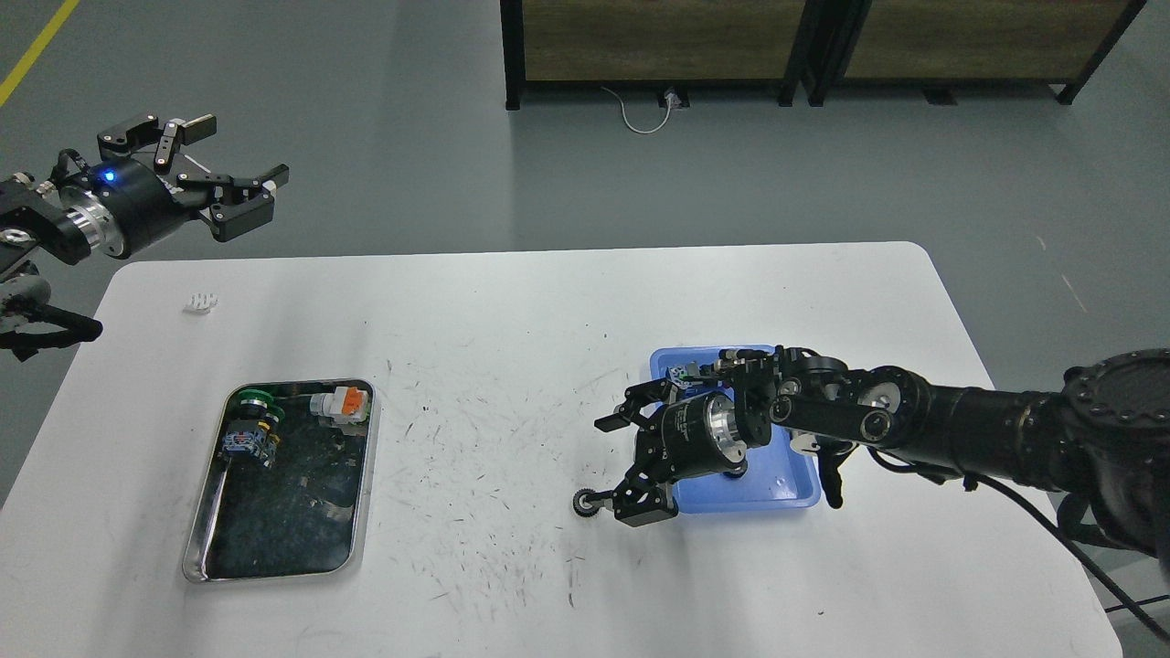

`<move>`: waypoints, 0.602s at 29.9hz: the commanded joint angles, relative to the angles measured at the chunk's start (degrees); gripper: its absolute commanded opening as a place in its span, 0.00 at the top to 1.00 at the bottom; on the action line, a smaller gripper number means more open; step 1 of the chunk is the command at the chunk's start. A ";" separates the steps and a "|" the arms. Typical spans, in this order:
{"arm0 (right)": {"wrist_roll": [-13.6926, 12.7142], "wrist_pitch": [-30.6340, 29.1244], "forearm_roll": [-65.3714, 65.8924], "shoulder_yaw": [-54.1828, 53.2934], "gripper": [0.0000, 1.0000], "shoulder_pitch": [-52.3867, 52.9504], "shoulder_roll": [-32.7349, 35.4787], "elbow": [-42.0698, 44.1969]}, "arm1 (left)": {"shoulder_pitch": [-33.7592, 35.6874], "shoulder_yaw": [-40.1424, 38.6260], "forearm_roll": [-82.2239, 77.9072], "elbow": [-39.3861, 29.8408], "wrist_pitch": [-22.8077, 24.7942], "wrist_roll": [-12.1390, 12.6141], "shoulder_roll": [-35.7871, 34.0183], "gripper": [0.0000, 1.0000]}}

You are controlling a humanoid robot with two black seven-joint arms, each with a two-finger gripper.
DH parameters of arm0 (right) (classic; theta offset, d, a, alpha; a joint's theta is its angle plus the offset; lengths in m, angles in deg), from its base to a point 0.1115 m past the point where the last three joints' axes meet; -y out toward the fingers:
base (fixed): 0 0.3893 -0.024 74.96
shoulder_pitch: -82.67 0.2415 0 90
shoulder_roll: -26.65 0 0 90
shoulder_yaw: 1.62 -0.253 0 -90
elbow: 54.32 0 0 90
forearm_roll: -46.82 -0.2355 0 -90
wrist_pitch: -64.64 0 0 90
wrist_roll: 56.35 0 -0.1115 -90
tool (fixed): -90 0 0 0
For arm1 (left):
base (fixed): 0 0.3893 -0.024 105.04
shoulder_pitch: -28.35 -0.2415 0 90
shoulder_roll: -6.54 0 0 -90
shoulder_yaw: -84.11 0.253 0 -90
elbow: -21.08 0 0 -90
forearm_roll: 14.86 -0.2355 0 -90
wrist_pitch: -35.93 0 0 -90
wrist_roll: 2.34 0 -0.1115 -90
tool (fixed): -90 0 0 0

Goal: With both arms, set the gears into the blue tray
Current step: 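Move the right gripper down over the gear on the table, then close the right gripper on the gear and lift it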

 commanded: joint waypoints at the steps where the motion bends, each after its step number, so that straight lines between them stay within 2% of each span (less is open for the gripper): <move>1: -0.08 0.01 0.11 2.01 0.07 0.24 -0.98 0.85 | 0.03 -0.09 0.05 0.01 0.05 -0.09 -0.53 0.02; 18: 0.27 0.09 0.73 5.62 0.06 0.15 -10.38 8.06 | 0.11 -0.09 0.31 -0.08 0.75 -0.62 -4.23 0.02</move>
